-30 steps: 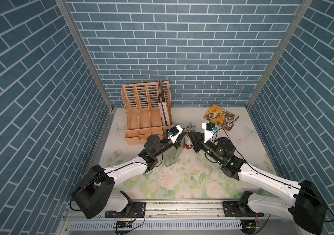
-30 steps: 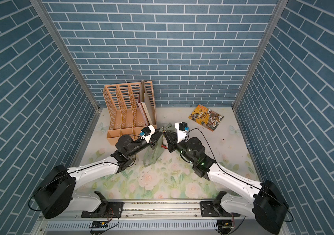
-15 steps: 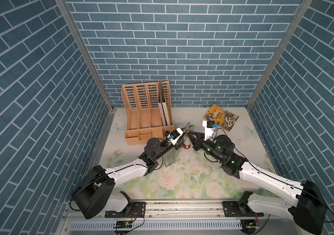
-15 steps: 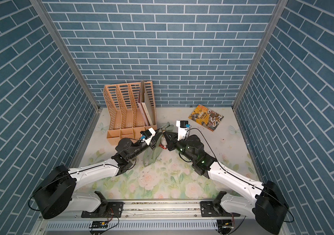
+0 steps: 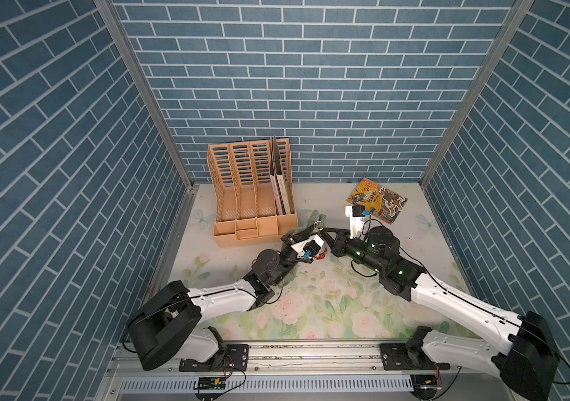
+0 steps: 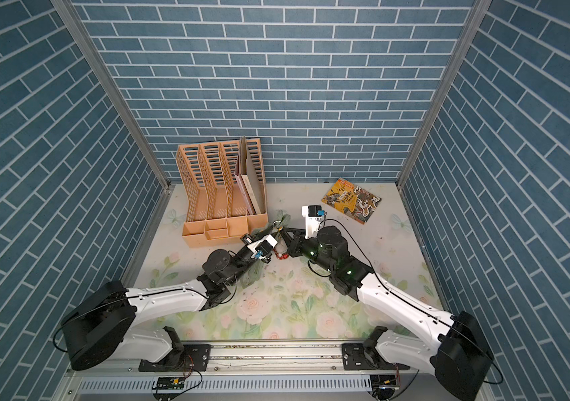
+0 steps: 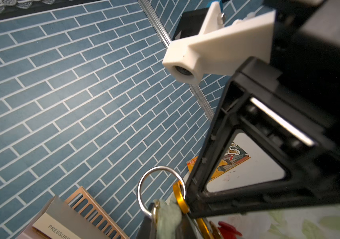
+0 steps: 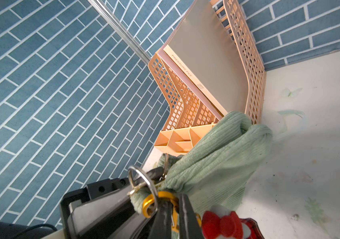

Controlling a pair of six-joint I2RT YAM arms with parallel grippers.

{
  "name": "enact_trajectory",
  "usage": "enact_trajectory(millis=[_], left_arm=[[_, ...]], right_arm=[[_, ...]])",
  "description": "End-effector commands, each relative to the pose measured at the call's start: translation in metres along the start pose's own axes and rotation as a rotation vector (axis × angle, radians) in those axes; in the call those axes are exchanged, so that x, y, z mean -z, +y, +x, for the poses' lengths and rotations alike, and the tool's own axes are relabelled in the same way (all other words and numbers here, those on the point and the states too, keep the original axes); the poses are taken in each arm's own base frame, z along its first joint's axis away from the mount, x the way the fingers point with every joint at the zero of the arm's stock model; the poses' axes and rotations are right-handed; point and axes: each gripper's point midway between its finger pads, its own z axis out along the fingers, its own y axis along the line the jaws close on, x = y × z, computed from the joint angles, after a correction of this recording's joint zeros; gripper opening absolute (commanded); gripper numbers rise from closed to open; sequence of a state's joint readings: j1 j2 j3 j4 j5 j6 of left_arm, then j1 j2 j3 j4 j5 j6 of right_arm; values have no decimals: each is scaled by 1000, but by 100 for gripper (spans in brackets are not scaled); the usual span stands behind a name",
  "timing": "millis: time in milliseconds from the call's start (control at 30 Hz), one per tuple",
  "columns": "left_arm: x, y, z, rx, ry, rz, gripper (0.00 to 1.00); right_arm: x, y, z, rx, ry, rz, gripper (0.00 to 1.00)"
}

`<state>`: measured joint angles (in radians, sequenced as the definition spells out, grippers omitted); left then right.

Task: Remove the decoration from the bag
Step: Remove the decoration item from the bag.

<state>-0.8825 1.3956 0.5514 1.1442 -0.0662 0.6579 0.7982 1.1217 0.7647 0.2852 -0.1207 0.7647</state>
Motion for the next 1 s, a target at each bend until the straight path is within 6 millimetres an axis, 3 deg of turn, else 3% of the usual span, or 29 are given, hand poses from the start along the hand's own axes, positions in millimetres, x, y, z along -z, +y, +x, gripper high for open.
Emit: enact_trajectory(millis=[0, 600, 967], left_arm=[[6, -11, -39, -79, -157, 18, 0], [-4, 1, -33, -223, -112, -84, 0], [-5, -10, -29, -271, -106, -65, 0]], right_arm=[[6, -3, -44, -47, -130, 42, 9], [15, 0, -57, -8, -101, 81, 6], [14, 1, -63, 5, -99, 96, 5]])
